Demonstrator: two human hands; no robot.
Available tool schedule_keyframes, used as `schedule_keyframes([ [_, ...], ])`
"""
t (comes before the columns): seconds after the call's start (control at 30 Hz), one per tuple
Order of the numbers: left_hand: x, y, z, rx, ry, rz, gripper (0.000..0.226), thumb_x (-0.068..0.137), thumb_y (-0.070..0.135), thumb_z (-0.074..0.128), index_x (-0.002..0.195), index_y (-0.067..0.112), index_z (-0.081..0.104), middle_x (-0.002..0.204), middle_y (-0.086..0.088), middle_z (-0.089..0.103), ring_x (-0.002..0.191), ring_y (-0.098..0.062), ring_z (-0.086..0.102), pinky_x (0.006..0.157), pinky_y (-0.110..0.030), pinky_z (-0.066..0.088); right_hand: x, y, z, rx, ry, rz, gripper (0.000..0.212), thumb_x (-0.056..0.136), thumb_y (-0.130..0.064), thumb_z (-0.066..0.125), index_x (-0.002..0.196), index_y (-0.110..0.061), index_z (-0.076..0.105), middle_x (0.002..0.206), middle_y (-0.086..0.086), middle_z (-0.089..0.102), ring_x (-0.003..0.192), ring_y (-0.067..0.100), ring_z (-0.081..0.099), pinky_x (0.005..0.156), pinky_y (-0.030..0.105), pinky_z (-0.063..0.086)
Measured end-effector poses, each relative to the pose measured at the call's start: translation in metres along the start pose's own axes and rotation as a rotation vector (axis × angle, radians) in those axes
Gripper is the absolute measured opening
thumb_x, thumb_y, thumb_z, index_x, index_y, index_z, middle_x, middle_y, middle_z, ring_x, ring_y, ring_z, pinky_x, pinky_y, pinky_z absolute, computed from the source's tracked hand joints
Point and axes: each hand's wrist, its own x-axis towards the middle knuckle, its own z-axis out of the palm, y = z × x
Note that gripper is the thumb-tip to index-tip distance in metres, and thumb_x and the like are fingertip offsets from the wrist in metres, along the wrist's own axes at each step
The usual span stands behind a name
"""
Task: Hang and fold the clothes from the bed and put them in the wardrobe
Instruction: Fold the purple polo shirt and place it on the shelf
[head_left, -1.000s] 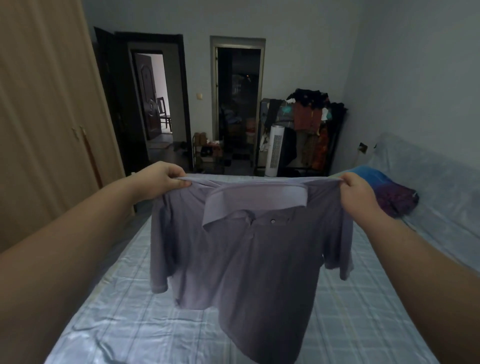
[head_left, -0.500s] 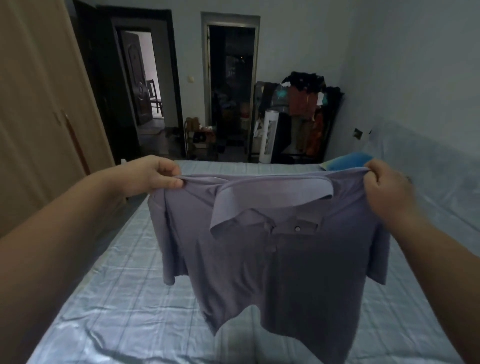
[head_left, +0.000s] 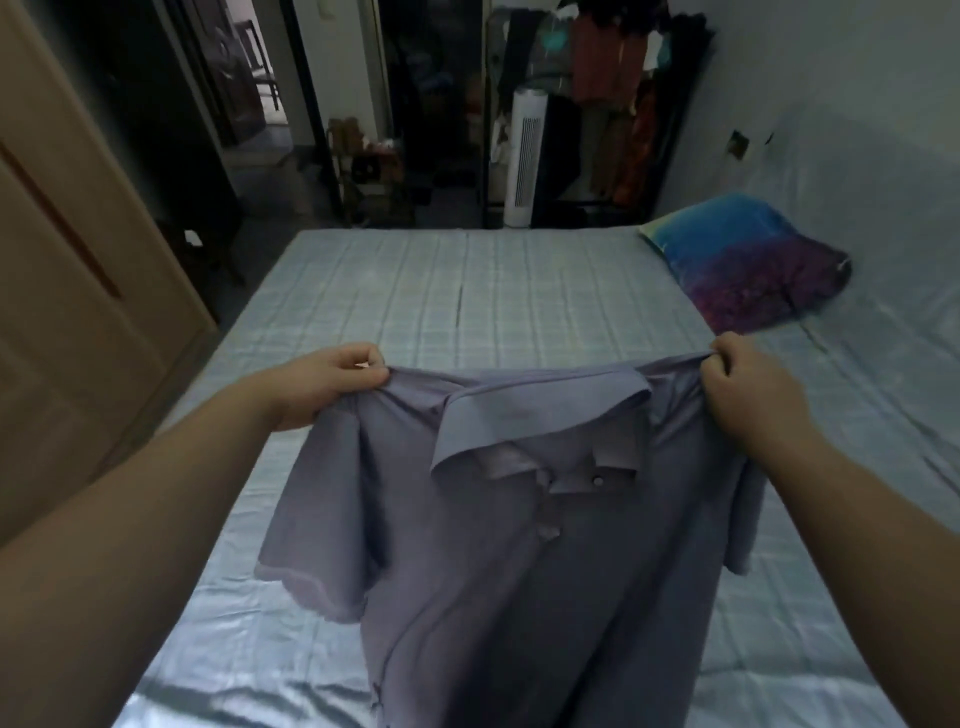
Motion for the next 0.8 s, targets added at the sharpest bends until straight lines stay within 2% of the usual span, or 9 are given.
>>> schedule_keyframes([
  [0.1, 0.072, -0.029, 0.019, 0.332, 0.223, -0.038, 0.015, 0.093, 0.019, 0.068, 0.082, 0.009, 0.067, 0.076, -0.007, 0.062, 0.075, -0.02, 0.055, 0.061, -0.025, 0.044, 0.043, 0.037, 0.065, -0.009, -0.18, 0.022, 0.012, 0.094, -0.023, 0.043, 0.088, -0.015, 0.049, 0.101, 0.028, 0.063, 0.091, 0.043, 0.06, 0.074, 0.043, 0.043],
  [0.23, 0.158, -0.079, 0.041, 0.586, 0.37, -0.168, 0.022, 0.098, 0.023, 0.06, 0.085, 0.007, 0.07, 0.081, -0.007, 0.063, 0.079, -0.022, 0.055, 0.065, -0.029, 0.037, 0.083, 0.072, 0.155, 0.047, -0.368, 0.027, 0.014, 0.098, -0.022, 0.042, 0.092, -0.013, 0.052, 0.103, 0.026, 0.064, 0.093, 0.041, 0.06, 0.071, 0.039, 0.038],
  [0.3, 0.197, -0.103, 0.05, 0.619, 0.44, -0.204, 0.026, 0.1, 0.021, 0.054, 0.089, 0.002, 0.069, 0.085, -0.01, 0.061, 0.081, -0.024, 0.053, 0.067, -0.029, 0.032, 0.098, 0.084, 0.198, 0.101, -0.407, 0.043, 0.014, 0.099, -0.02, 0.043, 0.092, -0.011, 0.053, 0.098, 0.024, 0.064, 0.089, 0.039, 0.06, 0.071, 0.038, 0.039],
  [0.47, 0.298, -0.167, 0.06, 0.59, 0.613, -0.242, 0.028, 0.105, 0.015, 0.04, 0.082, 0.003, 0.05, 0.082, -0.014, 0.051, 0.078, -0.025, 0.046, 0.064, -0.03, 0.024, 0.131, 0.112, 0.308, 0.177, -0.466, 0.09, 0.011, 0.099, -0.011, 0.042, 0.093, -0.011, 0.051, 0.085, 0.013, 0.057, 0.08, 0.031, 0.057, 0.068, 0.034, 0.036],
  [0.6, 0.375, -0.224, 0.061, 0.499, 0.728, -0.172, 0.032, 0.104, 0.021, 0.039, 0.073, 0.012, 0.04, 0.068, -0.001, 0.043, 0.063, -0.019, 0.041, 0.059, -0.033, 0.023, 0.15, 0.134, 0.398, 0.129, -0.428, 0.123, 0.012, 0.098, -0.009, 0.039, 0.09, -0.009, 0.048, 0.082, 0.009, 0.05, 0.076, 0.027, 0.05, 0.069, 0.034, 0.034],
  [0.7, 0.416, -0.271, 0.058, 0.548, 0.717, -0.048, 0.027, 0.102, 0.024, 0.044, 0.078, 0.015, 0.045, 0.068, 0.004, 0.047, 0.06, -0.013, 0.043, 0.055, -0.028, 0.026, 0.158, 0.148, 0.458, 0.047, -0.348, 0.104, 0.013, 0.099, -0.014, 0.037, 0.089, -0.012, 0.045, 0.084, 0.011, 0.05, 0.078, 0.032, 0.052, 0.068, 0.035, 0.033],
  [0.8, 0.446, -0.311, 0.045, 0.721, 0.706, -0.001, 0.027, 0.102, 0.029, 0.044, 0.081, 0.013, 0.051, 0.072, -0.004, 0.055, 0.068, -0.024, 0.051, 0.06, -0.035, 0.036, 0.166, 0.159, 0.502, -0.042, -0.312, 0.072, 0.014, 0.1, -0.026, 0.033, 0.095, -0.019, 0.044, 0.099, 0.016, 0.058, 0.088, 0.037, 0.058, 0.074, 0.042, 0.044],
])
